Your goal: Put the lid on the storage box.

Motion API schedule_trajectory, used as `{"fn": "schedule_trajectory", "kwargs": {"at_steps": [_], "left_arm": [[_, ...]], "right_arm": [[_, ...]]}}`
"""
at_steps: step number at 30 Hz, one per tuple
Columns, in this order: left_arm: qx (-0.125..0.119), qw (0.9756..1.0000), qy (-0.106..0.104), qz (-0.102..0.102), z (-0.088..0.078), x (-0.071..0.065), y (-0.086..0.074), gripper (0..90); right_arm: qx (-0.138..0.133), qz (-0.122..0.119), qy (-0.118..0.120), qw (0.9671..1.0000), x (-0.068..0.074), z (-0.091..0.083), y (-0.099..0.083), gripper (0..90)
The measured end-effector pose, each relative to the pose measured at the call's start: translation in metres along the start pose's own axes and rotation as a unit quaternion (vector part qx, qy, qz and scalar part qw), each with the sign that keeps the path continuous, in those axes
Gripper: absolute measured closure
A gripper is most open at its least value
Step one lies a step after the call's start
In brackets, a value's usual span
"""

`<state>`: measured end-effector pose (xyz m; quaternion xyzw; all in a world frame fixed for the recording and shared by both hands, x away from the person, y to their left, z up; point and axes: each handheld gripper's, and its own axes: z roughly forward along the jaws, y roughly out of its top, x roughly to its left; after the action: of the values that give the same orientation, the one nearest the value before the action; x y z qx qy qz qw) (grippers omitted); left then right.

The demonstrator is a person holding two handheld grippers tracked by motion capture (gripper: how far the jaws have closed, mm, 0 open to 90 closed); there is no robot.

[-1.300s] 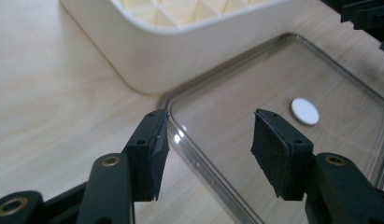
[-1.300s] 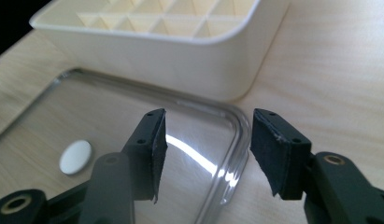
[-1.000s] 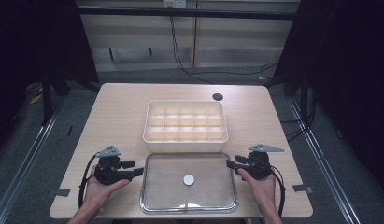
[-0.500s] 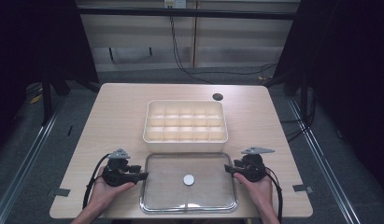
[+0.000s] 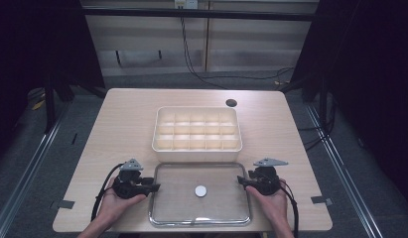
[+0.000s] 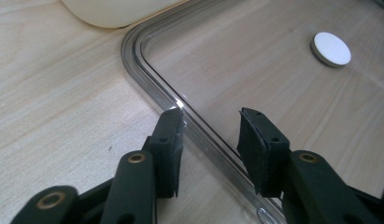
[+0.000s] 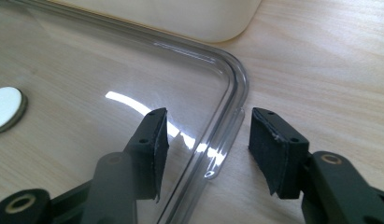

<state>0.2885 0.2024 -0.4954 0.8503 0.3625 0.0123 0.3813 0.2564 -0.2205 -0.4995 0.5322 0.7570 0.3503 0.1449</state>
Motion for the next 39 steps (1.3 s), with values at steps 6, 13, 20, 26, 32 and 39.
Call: {"fn": "schedule_trajectory", "kwargs": {"at_steps": [6, 13, 20, 26, 32, 39], "left_arm": [[0.002, 1.0, -0.002, 0.002, 0.0, -0.001, 0.0, 62.7], [0.008, 1.0, -0.006, 0.0, -0.001, -0.001, 0.0, 64.8], [0.01, 0.9999, -0.005, -0.001, -0.002, 0.0, -0.001, 65.4], [0.011, 0.9999, -0.008, -0.003, -0.002, 0.0, -0.001, 65.6], [0.013, 0.9999, -0.01, -0.006, -0.003, 0.001, -0.001, 65.9], [0.013, 0.9998, -0.014, -0.01, -0.004, 0.003, -0.002, 66.5]], "right_arm": [[-0.004, 0.013, 0.009, 0.9999, 0.001, 0.0, -0.001, 45.3], [-0.021, 0.109, 0.059, 0.9921, -0.012, -0.003, -0.005, 48.1], [-0.025, 0.162, 0.089, 0.9825, -0.02, -0.007, -0.01, 53.9], [-0.037, 0.189, 0.108, 0.9754, -0.025, -0.01, -0.013, 58.8], [-0.061, 0.21, 0.134, 0.9664, -0.029, -0.016, -0.014, 63.0], [-0.063, 0.215, 0.144, 0.9638, -0.029, -0.017, -0.015, 61.8]]}}
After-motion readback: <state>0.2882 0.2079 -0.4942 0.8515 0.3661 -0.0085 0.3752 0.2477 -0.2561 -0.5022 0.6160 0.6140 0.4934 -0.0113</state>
